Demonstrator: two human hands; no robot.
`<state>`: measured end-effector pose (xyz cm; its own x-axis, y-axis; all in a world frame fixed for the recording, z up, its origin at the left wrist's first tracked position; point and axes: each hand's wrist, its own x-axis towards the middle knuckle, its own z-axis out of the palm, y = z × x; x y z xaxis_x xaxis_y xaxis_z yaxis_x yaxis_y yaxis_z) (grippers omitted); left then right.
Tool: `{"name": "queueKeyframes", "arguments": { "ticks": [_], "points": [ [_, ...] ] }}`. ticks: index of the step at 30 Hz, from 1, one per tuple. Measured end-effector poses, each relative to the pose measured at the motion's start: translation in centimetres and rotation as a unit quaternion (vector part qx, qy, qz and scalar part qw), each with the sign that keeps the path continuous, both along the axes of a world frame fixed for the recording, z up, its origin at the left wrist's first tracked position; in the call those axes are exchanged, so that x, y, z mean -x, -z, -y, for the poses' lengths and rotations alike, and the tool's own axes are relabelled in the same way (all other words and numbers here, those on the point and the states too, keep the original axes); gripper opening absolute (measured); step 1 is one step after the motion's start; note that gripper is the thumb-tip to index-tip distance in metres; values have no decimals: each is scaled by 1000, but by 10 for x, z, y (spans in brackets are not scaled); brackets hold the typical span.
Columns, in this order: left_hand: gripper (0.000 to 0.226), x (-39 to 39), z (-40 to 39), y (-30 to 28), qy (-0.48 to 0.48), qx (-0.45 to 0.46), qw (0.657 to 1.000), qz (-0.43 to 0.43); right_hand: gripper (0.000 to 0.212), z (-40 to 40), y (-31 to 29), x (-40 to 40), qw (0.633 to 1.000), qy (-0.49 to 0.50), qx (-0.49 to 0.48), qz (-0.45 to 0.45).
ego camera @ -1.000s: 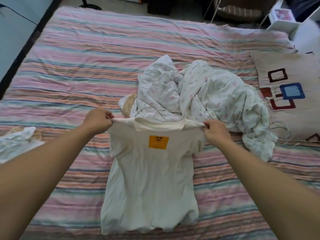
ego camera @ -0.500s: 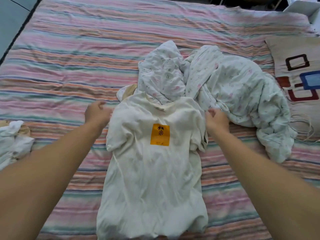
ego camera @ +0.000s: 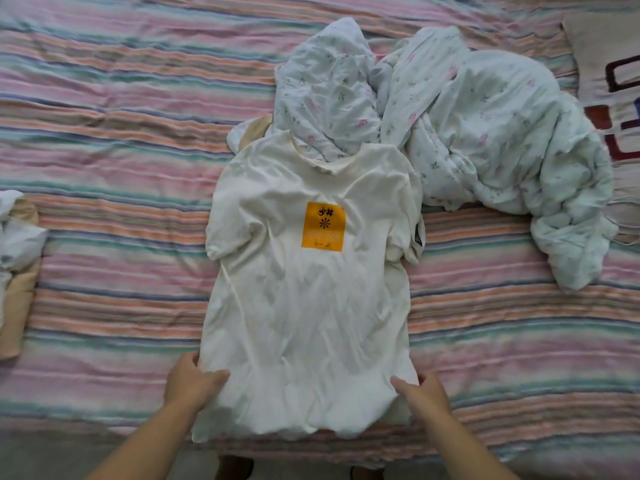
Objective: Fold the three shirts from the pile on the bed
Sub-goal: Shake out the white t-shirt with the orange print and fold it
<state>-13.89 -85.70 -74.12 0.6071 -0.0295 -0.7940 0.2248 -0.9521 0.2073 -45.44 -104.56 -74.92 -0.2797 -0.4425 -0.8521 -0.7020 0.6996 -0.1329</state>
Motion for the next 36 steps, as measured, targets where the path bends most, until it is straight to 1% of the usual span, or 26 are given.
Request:
{"name": "queueKeyframes", "arguments": {
  "ticks": [2, 4, 6, 10, 13, 14, 16, 17, 19, 20, 22, 24, 25, 26, 28, 31, 35, 36],
  "points": [
    [62, 11, -9, 5, -28, 4, 1000, 6, 55, -9, 5, 3, 1000, 27, 5, 3],
    [59, 16, -16, 8, -89, 11, 996, -9, 48, -15, 3, 3, 997, 63, -4, 32],
    [54, 16, -25, 11, -141, 16, 989, -32, 47, -20, -3, 3, 996, 66, -6, 61],
    [40, 18, -43, 7, -203, 40, 976, -74, 46, -27, -19, 7, 994, 48, -4, 94],
    [39, 22, -53, -6, -173, 64, 975, -121, 51, -30, -31, 16, 992, 35, -25, 121],
    [42, 24, -57, -11, -155, 70, 976, -139, 57, -32, -36, 18, 989, 32, -32, 139],
    [47, 28, -65, -20, -116, 71, 975, -174, 78, -36, -37, 23, 985, 1, -54, 161],
    [45, 29, -70, -22, -96, 65, 977, -180, 76, -39, -34, 26, 985, -14, -60, 162],
    [40, 29, -80, -22, -69, 61, 981, -170, 46, -45, -33, 30, 986, -27, -56, 152],
    [37, 29, -84, -20, -80, 64, 982, -159, 33, -48, -34, 32, 990, -27, -42, 135],
    [28, 27, -94, -17, -116, 67, 981, -139, 20, -53, -28, 45, 994, -13, -27, 106],
    [16, 28, -101, -18, -147, 59, 979, -129, 21, -61, -25, 59, 996, -5, -32, 83],
    [9, 28, -104, -20, -159, 51, 977, -133, 26, -66, -20, 67, 997, -4, -35, 72],
    [7, 29, -108, -21, -162, 39, 977, -136, 32, -70, -17, 74, 997, -3, -44, 59],
    [17, 30, -118, -21, -130, 16, 981, -142, 40, -76, -13, 88, 997, -5, -67, 38],
    [30, 28, -130, -21, -53, -27, 988, -146, 37, -81, -14, 95, 995, -48, -83, 13],
    [21, 27, -124, -20, 15, -67, 990, -127, 25, -73, -14, 81, 991, -102, -82, -27],
    [20, 24, -117, -18, 42, -80, 989, -118, 30, -68, -16, 72, 992, -98, -73, -32]
  ]
}}
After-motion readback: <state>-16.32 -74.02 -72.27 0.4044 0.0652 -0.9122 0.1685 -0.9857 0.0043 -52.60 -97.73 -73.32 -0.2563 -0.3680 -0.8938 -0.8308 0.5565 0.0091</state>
